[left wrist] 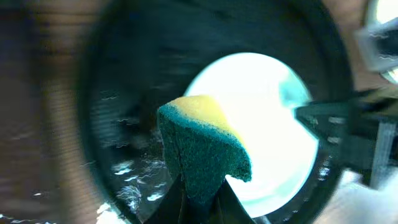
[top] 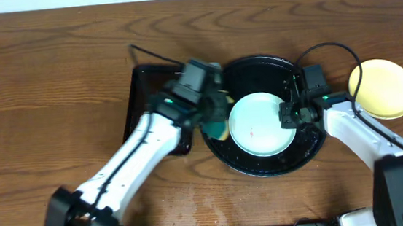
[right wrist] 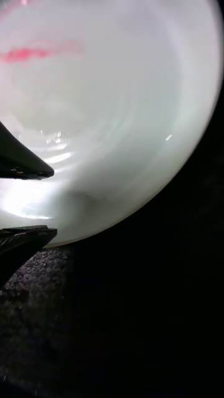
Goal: Clean dirty plates on tray and stack at the side
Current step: 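Grasp the green sponge with the left gripper and lift it, then scrub the pale green plate with the sponge while the right gripper holds it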
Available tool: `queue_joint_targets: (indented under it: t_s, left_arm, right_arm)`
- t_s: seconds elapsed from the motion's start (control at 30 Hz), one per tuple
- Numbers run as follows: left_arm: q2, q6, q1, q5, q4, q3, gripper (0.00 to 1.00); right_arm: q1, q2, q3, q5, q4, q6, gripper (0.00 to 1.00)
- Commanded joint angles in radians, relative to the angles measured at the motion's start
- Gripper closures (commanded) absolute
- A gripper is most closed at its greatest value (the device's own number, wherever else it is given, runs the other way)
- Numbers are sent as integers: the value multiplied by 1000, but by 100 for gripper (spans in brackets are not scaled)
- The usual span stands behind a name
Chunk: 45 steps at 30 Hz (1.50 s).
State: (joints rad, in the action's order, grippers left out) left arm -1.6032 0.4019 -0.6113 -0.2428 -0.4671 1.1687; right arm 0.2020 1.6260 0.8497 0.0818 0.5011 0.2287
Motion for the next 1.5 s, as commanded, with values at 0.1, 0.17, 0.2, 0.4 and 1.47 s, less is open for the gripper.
queue_joint_targets:
  t_s: [0.1, 0.17, 0.2, 0.4, 1.47]
  left_arm:
    - [-134, 109, -110, -19, 136, 17, 92]
    - [-180, 130, -134, -19, 179, 17, 92]
    - [-204, 150, -142, -19, 195, 17, 92]
    - [-335, 235, -154, -58, 229, 17, 92]
    - [-426, 65, -148, 347, 92, 80, 93]
  right_arm:
    - [9, 56, -12, 5, 0, -8, 85]
    - [9, 56, -12, 5, 1, -9, 93]
    - [9, 56, -12, 5, 3, -9, 93]
    - [9, 34, -12, 5, 16, -26, 80]
    - [-43, 49, -74, 32, -14, -43, 99]
